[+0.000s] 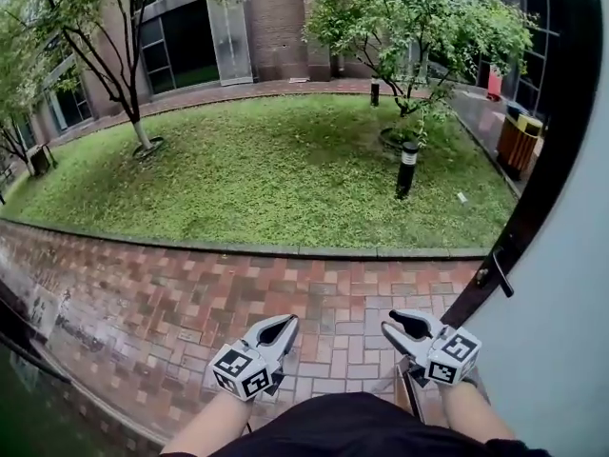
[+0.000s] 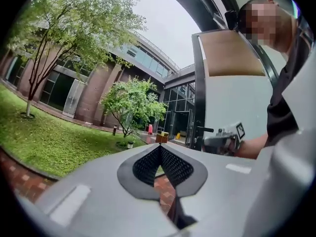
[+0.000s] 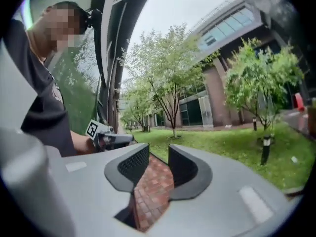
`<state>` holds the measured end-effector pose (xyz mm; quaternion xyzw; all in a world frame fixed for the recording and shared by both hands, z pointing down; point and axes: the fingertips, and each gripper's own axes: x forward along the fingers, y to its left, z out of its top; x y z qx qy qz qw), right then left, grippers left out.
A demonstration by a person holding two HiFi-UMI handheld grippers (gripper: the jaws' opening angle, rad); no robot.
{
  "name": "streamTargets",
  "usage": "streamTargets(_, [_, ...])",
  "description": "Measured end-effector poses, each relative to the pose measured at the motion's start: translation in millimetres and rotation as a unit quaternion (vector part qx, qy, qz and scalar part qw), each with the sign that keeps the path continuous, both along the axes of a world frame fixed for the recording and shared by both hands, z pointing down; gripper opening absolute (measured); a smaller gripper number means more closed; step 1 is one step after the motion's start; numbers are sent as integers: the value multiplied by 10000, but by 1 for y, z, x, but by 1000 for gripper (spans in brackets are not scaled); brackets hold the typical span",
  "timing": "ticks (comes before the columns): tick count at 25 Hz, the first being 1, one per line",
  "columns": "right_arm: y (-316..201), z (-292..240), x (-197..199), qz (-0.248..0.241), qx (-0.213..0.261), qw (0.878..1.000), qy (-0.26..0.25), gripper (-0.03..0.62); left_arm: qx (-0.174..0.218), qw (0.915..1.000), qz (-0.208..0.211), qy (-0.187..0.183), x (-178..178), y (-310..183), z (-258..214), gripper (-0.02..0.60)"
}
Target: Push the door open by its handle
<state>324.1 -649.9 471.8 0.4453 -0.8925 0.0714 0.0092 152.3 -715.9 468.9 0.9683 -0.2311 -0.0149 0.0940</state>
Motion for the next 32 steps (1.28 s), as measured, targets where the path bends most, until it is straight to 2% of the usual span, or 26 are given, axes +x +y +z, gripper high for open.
streamTargets(5, [-11,101,-23,15,-921,9957,65,2,-261,9996,-91,-27,-8,-6,18,-4])
streamTargets(7, [-12,115,-26,-45,-1122,9937,13,0,-342,9993,-160,-19,-12,-6,25,-3])
streamTargets(14, [-31,92,-10,-25,-973,9952,-140,0,-454,9981,-417,15,-23,-4,36,-4])
streamTargets(20, [-39,86,-15,-128,-974,9949,-239,0,-409,9982,-429,14,-22,-5,32,-3])
streamTargets(32, [-36,90,-23,-284,-949,9951,-31,0,-423,9981,-447,24,-25,0,32,-5])
